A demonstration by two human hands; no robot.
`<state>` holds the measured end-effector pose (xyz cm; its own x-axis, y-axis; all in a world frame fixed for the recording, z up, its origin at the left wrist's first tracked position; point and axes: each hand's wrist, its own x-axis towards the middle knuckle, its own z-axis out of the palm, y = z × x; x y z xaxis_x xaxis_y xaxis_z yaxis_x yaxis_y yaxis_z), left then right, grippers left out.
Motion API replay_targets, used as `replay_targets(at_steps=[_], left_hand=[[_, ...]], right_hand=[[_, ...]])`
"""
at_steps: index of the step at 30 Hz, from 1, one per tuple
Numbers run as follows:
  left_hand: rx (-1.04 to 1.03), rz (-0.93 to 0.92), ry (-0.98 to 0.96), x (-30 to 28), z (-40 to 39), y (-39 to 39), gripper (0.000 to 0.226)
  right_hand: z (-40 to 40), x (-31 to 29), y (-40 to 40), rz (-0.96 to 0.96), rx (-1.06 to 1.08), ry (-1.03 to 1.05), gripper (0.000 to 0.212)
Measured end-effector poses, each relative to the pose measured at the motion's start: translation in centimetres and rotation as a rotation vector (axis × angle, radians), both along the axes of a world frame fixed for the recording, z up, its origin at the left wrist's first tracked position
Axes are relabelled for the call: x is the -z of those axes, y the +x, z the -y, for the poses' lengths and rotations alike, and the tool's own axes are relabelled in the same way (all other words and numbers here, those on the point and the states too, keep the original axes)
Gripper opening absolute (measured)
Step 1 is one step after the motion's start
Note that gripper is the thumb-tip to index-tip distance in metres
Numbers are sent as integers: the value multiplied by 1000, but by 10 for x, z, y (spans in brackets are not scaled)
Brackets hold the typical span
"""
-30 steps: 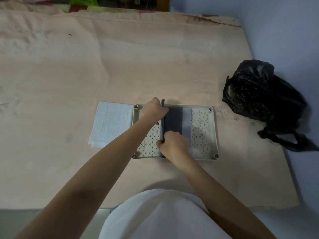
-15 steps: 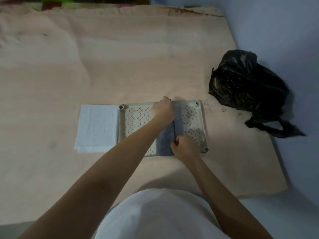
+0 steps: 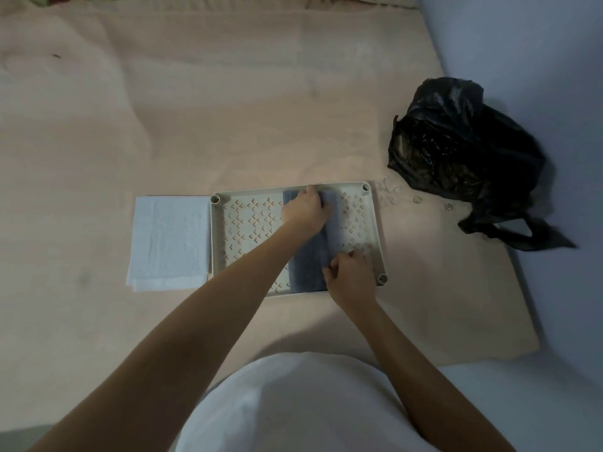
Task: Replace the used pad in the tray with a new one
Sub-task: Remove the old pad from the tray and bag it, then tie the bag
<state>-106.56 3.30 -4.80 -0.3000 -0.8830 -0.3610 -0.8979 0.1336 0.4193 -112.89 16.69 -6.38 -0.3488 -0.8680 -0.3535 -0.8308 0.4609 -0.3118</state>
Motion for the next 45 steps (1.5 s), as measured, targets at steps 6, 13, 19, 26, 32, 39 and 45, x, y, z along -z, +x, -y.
replay_targets(at_steps=[6, 13, 19, 26, 32, 39, 45], left_hand=[[394, -94, -472, 29, -26, 60, 35], [455, 124, -463, 51, -55, 94, 61], [429, 184, -412, 51, -54, 111, 66], [467, 158, -424, 48, -45, 115, 76], [490, 160, -390, 58, -42, 114, 75], [480, 106, -454, 66, -43, 114, 71], [329, 36, -491, 52, -37, 94, 65]], right_hand=[[-6, -2, -6, -86, -64, -115, 38], [-2, 2, -14, 46, -185, -198, 41], [8, 10, -3, 91, -284, -194, 41], [39, 4, 8, -174, -511, -351, 54], [88, 22, -1, -392, -755, -165, 64], [91, 40, -11, -463, -806, -151, 69], [87, 46, -10, -421, -793, -221, 66]])
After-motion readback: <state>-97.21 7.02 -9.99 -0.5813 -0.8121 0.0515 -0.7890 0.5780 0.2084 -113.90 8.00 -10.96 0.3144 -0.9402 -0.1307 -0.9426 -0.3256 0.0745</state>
